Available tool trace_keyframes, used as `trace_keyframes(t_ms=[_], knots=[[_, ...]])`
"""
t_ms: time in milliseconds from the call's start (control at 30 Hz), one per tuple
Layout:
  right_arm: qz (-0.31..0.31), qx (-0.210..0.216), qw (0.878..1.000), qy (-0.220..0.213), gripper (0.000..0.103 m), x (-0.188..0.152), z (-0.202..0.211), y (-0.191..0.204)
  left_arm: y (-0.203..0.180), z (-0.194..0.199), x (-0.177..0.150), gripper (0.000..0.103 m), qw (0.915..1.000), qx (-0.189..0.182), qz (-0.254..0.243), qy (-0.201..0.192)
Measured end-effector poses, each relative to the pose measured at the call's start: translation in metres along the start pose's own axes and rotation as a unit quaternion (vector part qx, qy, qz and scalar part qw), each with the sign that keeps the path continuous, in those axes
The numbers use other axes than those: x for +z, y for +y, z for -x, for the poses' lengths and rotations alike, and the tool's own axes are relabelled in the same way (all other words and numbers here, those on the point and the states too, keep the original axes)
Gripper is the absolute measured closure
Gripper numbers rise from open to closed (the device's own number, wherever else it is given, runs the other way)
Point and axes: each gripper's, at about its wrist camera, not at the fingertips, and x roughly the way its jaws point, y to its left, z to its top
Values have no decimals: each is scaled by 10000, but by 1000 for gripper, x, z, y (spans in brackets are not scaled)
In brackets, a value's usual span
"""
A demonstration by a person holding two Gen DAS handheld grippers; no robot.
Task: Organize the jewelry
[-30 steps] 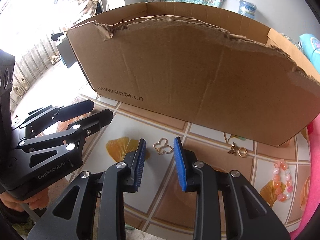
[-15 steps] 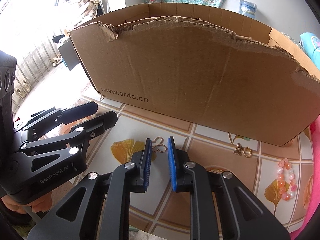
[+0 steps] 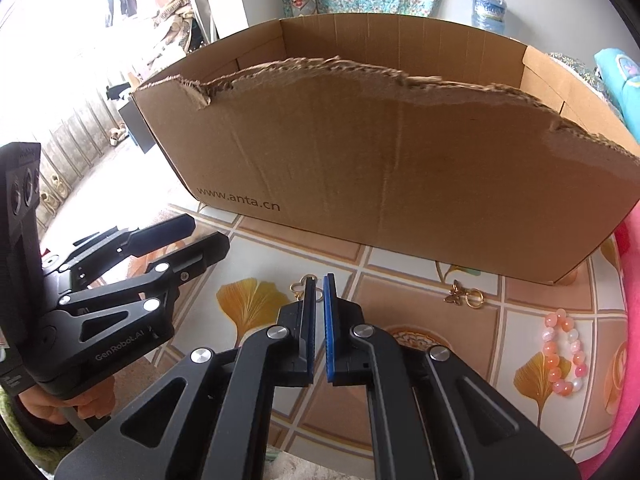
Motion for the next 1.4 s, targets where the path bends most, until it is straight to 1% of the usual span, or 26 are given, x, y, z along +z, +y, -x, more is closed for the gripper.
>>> trace_keyframes(t_ms=[100, 167, 233, 300, 367, 467, 567, 667, 700, 867, 933, 1033, 1067, 1100, 1267, 1300, 1333, 1400], knots=[[60, -13, 10000, -39, 97, 0, 2, -1, -2, 0, 0, 62, 10000, -13, -10, 10], [-20, -27, 10000, -73, 89, 1, 5, -6, -5, 3, 0, 62, 9999, -100, -92, -17], [-132, -30, 9998, -121, 87, 2, 8, -14, -11, 8, -1, 62, 9992, -305, -239, -61], [-204, -50, 9996, -176, 87, 1, 13, -21, -22, 12, -2, 62, 9973, -589, -437, -59], [-267, -65, 9993, -250, 81, 0, 19, -25, -34, 11, -4, 62, 9946, -809, -643, -4], [-380, -137, 9986, -336, 78, -6, 28, -38, -48, 5, -5, 62, 9916, -905, -925, 83], [-498, -146, 9979, -384, 78, -9, 33, -47, -58, -2, -6, 64, 9900, -850, -1114, 167], [-596, -112, 9973, -413, 78, -13, 32, -51, -63, -11, -8, 71, 9892, -641, -1278, 320], [-629, -88, 9970, -431, 78, -14, 32, -54, -64, -12, -8, 73, 9890, -566, -1331, 309], [-773, 51, 9957, -502, 78, -14, 28, -62, -68, -14, -7, 73, 9858, -341, -1597, 389], [-844, 109, 9950, -523, 78, -16, 27, -67, -69, -16, -3, 74, 9851, -332, -1621, 461], [-921, 174, 9941, -554, 78, -19, 25, -74, -68, -19, 5, 79, 9834, -360, -1680, 574], [-940, 191, 9938, -561, 78, -20, 26, -74, -69, -19, 7, 81, 9831, -357, -1690, 610], [-958, 207, 9935, -575, 78, -20, 26, -75, -72, -20, 11, 87, 9825, -352, -1713, 635], [-1058, 245, 9919, -656, 78, -23, 27, -83, -78, -26, 12, 88, 9821, -288, -1736, 677], [-1071, 243, 9917, -668, 78, -23, 27, -83, -79, -25, 11, 94, 9820, -281, -1751, 650], [-1078, 248, 9916, -676, 78, -23, 27, -84, -82, -26, 9, 103, 9812, -260, -1808, 625], [-1086, 236, 9914, -687, 78, -23, 27, -85, -87, -30, 9, 103, 9801, -213, -1875, 623]])
